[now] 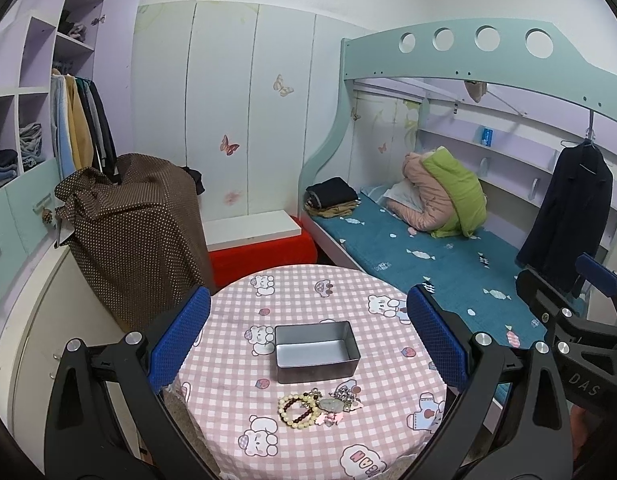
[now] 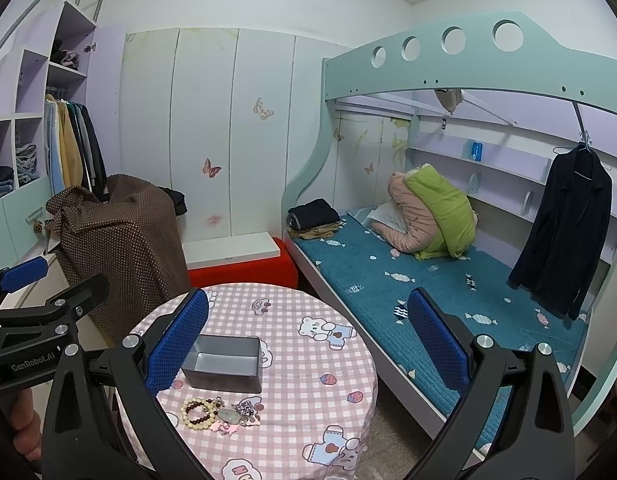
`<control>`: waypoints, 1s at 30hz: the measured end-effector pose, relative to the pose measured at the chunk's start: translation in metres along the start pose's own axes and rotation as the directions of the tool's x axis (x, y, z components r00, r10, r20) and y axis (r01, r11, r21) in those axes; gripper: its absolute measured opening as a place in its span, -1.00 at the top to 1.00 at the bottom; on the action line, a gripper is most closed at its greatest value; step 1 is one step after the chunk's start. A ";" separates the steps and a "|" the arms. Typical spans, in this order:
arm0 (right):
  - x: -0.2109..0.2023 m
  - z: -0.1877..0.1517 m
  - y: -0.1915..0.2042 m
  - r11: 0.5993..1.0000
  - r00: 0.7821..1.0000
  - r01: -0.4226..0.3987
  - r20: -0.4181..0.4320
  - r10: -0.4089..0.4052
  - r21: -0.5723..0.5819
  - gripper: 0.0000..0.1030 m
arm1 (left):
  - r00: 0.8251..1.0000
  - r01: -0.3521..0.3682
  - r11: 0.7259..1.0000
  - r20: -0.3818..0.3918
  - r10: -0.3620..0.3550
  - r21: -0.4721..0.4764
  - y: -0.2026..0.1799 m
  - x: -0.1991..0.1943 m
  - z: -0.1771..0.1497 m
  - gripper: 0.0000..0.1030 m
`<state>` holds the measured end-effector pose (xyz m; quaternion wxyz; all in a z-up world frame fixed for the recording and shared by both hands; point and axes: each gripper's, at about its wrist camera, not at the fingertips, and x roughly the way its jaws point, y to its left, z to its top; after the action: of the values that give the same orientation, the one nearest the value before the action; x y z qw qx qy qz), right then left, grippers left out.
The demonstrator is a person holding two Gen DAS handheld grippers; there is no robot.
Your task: Organize jewelry
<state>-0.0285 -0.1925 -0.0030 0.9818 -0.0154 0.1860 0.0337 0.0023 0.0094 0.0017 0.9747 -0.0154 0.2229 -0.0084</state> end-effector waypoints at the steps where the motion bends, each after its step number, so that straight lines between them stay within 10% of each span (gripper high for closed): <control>1: 0.001 -0.001 0.001 1.000 1.000 0.000 -0.001 0.000 -0.001 -0.86 | 1.000 0.001 1.000 0.001 -0.001 0.001 0.000 0.000 0.000 -0.91; 30: 0.002 -0.005 0.004 1.000 1.000 -0.006 -0.007 0.006 -0.004 -0.86 | 1.000 0.002 1.000 0.008 -0.002 0.008 -0.008 -0.002 -0.002 -0.91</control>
<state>-0.0288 -0.1883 -0.0087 0.9811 -0.0170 0.1892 0.0369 -0.0004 0.0014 0.0009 0.9756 -0.0119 0.2190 -0.0102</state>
